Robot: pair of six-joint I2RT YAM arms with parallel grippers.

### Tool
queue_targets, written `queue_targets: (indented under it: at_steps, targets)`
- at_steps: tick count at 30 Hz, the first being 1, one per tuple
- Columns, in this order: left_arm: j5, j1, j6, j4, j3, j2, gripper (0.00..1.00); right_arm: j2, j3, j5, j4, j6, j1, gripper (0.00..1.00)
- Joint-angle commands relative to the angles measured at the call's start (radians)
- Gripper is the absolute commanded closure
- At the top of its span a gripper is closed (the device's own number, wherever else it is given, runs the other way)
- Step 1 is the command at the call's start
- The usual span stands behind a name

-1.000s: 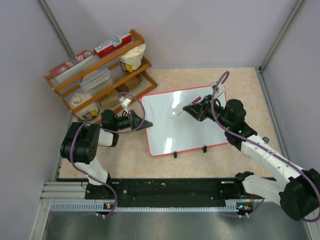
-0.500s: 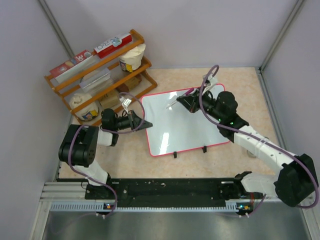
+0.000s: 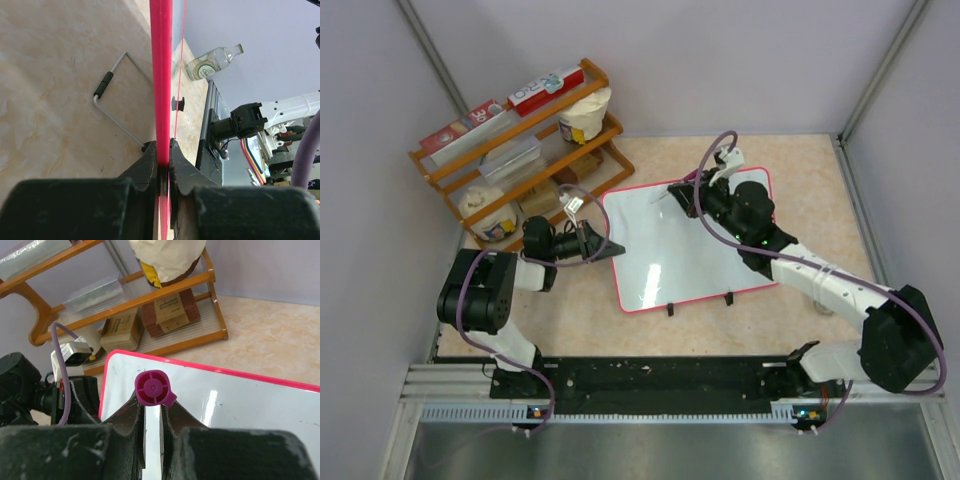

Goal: Write a sentence on the whiteboard
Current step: Hold the whiteboard on the whiteboard stand, then write with the whiteboard marker on the whiteboard.

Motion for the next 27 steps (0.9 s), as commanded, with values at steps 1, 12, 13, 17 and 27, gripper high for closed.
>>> queue_targets:
  at_steps: [1,12,13,17,27]
  targets:
    - [-0.024,0.001,0.079,-0.007,0.018,-0.019,1.0,0.015,0.06,0.052,0.091,-0.003,0.012,1.0]
    - [-0.015,0.002,0.057,0.027,0.018,-0.006,1.0,0.09,0.103,0.071,0.107,0.014,0.022,1.0]
    - [-0.012,0.0,0.044,0.036,0.019,0.002,1.0,0.093,0.105,0.071,0.107,0.014,0.022,1.0]
    - [-0.003,0.002,0.025,0.073,0.016,0.011,1.0,0.105,0.107,0.069,0.104,0.011,0.024,1.0]
    - [-0.009,0.0,0.043,0.046,0.019,0.001,1.0,0.15,0.11,0.085,0.094,0.013,0.022,1.0]
